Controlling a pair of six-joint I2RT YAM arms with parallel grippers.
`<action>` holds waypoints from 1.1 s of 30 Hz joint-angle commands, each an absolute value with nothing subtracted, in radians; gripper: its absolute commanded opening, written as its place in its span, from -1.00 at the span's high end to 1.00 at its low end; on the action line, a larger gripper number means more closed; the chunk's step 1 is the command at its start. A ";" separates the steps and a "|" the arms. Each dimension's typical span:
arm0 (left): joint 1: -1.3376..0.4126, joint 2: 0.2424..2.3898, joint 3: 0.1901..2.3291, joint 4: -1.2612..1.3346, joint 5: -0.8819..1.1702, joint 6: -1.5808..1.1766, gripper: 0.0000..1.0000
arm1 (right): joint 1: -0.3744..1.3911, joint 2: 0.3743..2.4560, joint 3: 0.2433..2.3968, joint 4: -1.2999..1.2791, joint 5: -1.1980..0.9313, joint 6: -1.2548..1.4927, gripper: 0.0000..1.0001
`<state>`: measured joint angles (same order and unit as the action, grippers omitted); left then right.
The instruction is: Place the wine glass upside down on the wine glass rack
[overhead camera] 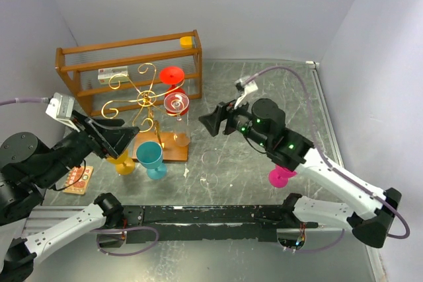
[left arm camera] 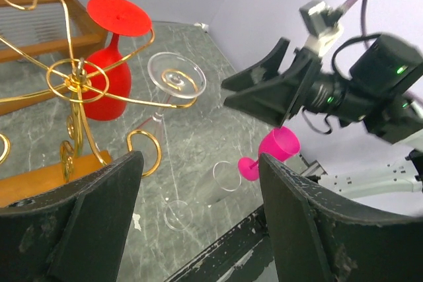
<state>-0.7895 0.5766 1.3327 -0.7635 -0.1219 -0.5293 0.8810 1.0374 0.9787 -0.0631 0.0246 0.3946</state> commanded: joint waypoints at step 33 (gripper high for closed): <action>-0.794 0.568 1.188 -0.573 0.181 -0.491 -0.56 | 1.051 1.172 1.262 -0.978 0.122 0.606 0.07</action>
<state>-0.7895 0.5499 1.1542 -0.6277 0.1619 -0.5083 1.0115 1.1515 1.2179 -0.9283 0.0834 0.6319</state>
